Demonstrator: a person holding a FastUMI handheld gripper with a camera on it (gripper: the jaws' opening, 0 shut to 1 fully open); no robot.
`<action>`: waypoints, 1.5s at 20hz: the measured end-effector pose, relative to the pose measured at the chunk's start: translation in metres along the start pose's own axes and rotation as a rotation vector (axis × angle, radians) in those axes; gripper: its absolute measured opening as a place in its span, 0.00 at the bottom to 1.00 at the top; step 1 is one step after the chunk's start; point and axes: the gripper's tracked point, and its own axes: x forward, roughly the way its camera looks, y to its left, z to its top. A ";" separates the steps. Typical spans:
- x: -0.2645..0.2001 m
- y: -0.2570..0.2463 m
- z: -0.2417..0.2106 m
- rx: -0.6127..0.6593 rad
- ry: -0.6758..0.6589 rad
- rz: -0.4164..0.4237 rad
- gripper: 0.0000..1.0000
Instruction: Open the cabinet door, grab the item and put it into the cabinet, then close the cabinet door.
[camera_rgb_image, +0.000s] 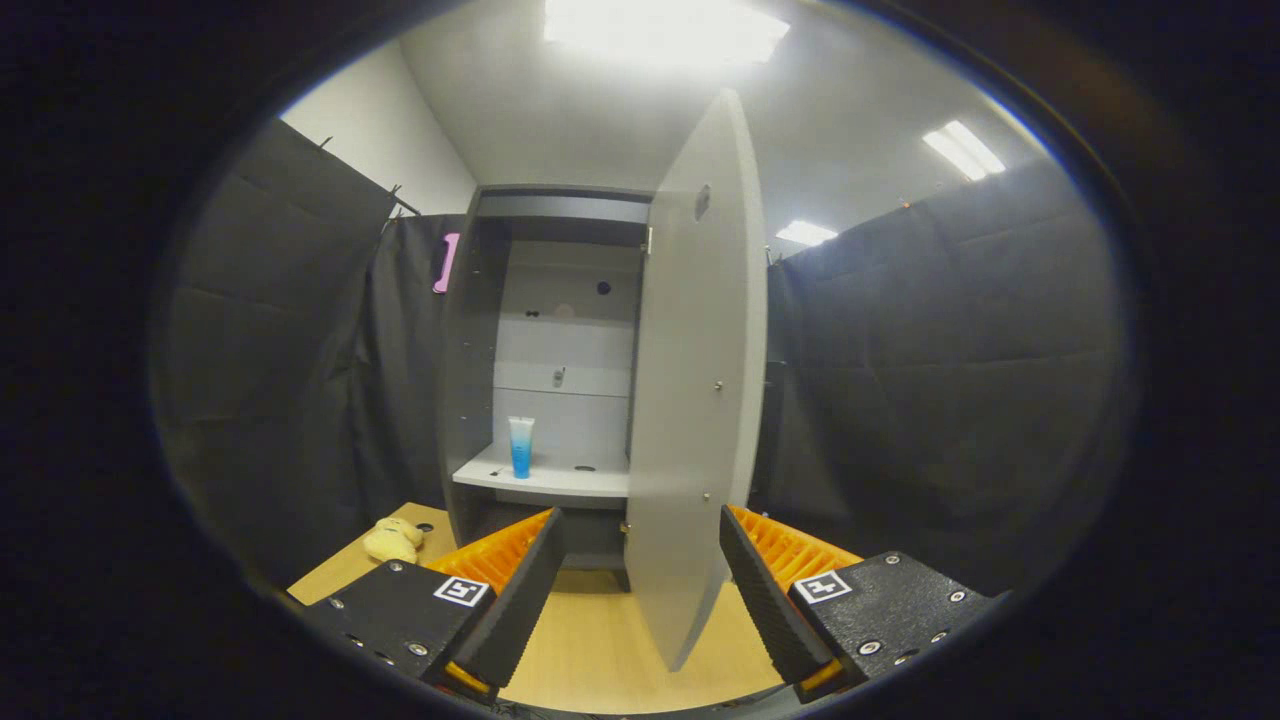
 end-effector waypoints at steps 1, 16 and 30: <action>0.000 -0.009 -0.001 0.001 0.007 -0.017 0.95; 0.024 -0.137 -0.005 0.014 0.077 -0.333 0.95; 0.110 -0.148 0.004 0.031 0.049 -0.257 0.90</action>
